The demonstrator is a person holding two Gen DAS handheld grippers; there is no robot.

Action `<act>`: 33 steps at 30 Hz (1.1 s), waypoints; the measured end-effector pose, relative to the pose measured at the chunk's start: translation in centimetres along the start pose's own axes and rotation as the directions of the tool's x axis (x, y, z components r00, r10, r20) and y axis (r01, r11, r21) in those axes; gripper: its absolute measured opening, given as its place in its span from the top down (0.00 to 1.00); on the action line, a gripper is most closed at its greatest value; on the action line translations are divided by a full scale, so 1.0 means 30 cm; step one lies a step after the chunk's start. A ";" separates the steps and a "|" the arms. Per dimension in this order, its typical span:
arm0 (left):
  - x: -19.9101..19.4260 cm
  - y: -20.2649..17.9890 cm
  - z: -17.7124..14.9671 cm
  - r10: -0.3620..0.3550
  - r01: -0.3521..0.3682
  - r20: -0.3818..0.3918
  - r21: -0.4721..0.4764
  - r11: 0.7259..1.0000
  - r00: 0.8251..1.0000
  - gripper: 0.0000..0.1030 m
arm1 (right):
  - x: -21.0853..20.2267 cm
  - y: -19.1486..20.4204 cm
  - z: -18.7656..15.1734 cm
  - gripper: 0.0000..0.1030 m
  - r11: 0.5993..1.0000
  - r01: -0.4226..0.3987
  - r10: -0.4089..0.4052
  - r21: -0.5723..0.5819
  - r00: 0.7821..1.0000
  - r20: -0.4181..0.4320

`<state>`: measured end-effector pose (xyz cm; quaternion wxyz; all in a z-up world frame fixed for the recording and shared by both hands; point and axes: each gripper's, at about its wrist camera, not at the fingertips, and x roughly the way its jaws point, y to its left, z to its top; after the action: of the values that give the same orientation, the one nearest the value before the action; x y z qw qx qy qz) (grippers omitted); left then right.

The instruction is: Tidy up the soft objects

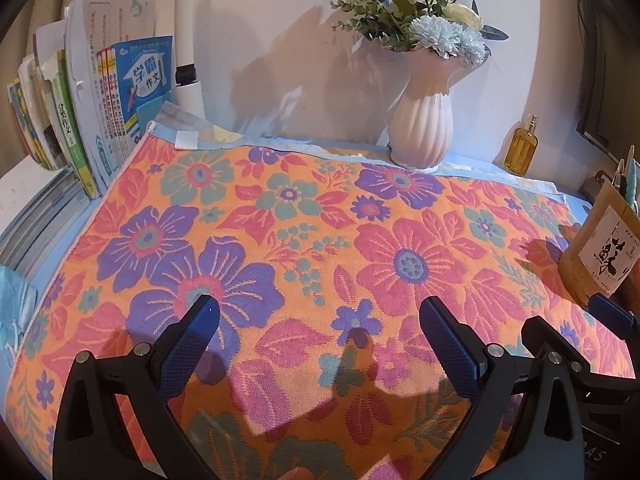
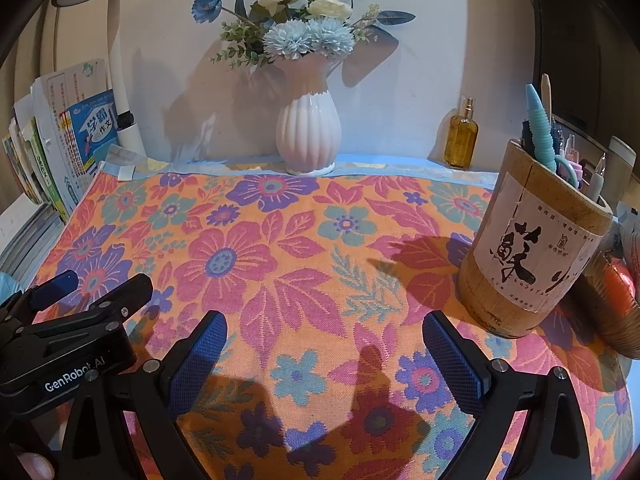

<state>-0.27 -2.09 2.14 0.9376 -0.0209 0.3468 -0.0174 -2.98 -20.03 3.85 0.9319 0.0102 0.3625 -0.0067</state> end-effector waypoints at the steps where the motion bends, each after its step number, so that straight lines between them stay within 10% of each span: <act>1: 0.001 0.000 0.000 0.000 0.000 -0.001 0.000 1.000 1.000 0.03 | 0.000 -0.001 -0.001 0.05 1.000 0.000 0.000 0.000 1.000 -0.002; 33: 0.020 0.009 -0.001 -0.005 0.005 -0.030 -0.007 1.000 1.000 0.03 | 0.020 -0.002 -0.001 0.04 1.000 -0.004 0.003 -0.014 1.000 -0.017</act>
<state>0.17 -1.85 1.71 0.9321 -0.0245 0.3610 -0.0188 -2.56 -20.08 3.41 0.9288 0.0041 0.3705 -0.0024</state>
